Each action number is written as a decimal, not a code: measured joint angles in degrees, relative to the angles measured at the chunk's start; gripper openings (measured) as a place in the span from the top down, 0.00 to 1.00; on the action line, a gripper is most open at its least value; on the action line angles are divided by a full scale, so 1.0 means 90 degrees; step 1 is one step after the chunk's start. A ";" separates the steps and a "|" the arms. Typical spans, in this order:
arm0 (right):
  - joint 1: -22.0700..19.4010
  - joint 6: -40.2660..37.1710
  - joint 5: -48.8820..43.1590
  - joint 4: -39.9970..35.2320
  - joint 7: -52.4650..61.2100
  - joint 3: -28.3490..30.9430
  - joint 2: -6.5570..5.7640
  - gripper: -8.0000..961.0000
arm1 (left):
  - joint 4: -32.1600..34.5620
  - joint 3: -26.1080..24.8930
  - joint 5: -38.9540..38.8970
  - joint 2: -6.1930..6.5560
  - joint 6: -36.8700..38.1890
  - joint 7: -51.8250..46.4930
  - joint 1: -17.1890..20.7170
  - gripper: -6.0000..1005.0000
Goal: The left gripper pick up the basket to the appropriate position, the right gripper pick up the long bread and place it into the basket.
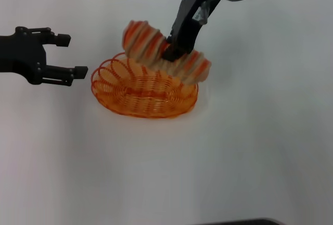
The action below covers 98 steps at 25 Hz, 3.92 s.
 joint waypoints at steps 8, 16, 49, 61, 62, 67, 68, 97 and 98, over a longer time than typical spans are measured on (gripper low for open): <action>0.0021 0.0094 0.0393 0.0018 -0.0217 -0.0734 0.0020 0.76 | -0.0005 -0.0029 0.0001 -0.0001 -0.0009 0.0003 -0.0016 0.11; -0.0010 0.0262 0.0440 0.0028 -0.0351 -0.0898 0.0018 0.77 | -0.0004 -0.0081 0.0001 -0.0010 -0.0008 0.0000 -0.0012 0.11; -0.1026 0.1499 0.2210 -0.0022 -0.1261 0.0058 -0.0122 0.30 | -0.0014 -0.0088 0.0001 -0.0030 0.0054 0.0019 0.0011 0.11; -0.3250 0.0839 0.4750 -0.0014 -0.4125 0.2307 -0.0176 0.30 | -0.0026 -0.0117 -0.0208 0.0009 0.0229 -0.0031 0.0018 0.11; -0.3403 0.0837 0.4799 -0.0012 -0.4216 0.2347 -0.0171 0.30 | -0.0036 -0.0117 -0.0225 0.0013 0.0237 -0.0029 0.0025 0.11; -0.4096 0.0555 0.4863 0.0039 -0.5159 0.2299 -0.0120 0.30 | -0.0066 -0.0143 -0.0215 0.0012 0.0531 -0.0038 0.0100 0.11; -0.4231 0.0432 0.4887 0.0063 -0.5444 0.2271 -0.0105 0.30 | -0.0067 -0.0152 -0.0216 0.0012 0.0546 -0.0039 0.0121 0.11; -0.5505 -0.0191 0.4691 0.0799 -0.7635 0.2215 -0.0161 0.30 | -0.0814 -0.0574 -0.0118 -0.0119 0.1122 -0.0023 0.0974 0.11; -0.5498 -0.0225 0.4690 0.0795 -0.7633 0.2237 -0.0161 0.30 | -0.0826 -0.0575 -0.0111 -0.0124 0.1106 -0.0020 0.0972 0.11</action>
